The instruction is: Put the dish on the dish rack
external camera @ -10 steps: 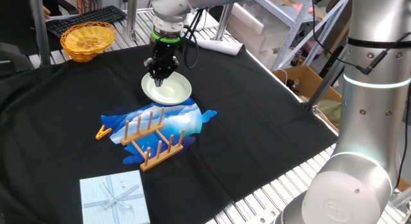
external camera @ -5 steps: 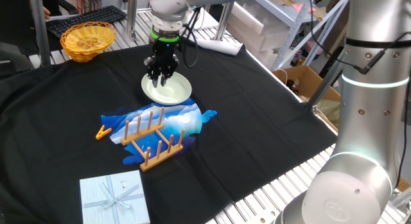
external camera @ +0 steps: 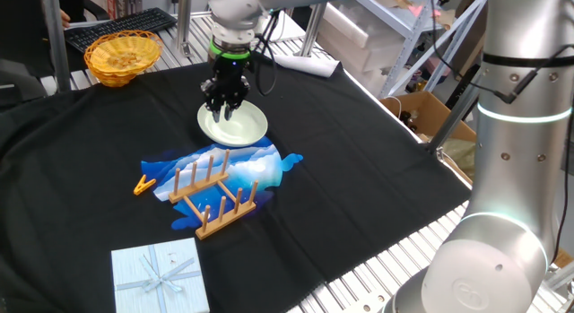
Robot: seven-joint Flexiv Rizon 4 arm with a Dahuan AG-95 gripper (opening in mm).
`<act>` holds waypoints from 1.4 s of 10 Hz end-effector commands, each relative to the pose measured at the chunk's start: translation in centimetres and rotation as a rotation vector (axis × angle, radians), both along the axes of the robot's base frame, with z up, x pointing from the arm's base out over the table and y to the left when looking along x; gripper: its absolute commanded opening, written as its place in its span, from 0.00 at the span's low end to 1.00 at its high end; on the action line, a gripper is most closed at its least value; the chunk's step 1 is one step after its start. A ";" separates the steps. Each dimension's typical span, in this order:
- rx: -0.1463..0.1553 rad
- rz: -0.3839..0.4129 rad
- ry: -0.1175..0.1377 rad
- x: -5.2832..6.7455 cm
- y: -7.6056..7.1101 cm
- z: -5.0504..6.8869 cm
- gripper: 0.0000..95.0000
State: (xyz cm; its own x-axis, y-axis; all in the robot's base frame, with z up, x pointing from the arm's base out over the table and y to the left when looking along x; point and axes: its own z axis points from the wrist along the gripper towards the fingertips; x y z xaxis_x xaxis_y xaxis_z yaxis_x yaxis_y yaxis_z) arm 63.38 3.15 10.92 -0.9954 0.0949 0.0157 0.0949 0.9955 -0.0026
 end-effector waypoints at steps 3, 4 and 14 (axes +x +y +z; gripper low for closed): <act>0.008 0.034 -0.001 0.1 0.0 0.0 0.20; 0.002 0.039 -0.015 0.1 0.0 0.0 0.20; -0.079 0.010 -0.074 4.1 1.2 -3.2 0.20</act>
State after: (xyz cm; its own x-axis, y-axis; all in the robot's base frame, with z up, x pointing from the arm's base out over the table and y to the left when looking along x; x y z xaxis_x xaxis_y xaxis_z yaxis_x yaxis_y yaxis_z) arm 67.18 4.42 7.72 -0.9941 0.0871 -0.0652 0.0915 0.9935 -0.0674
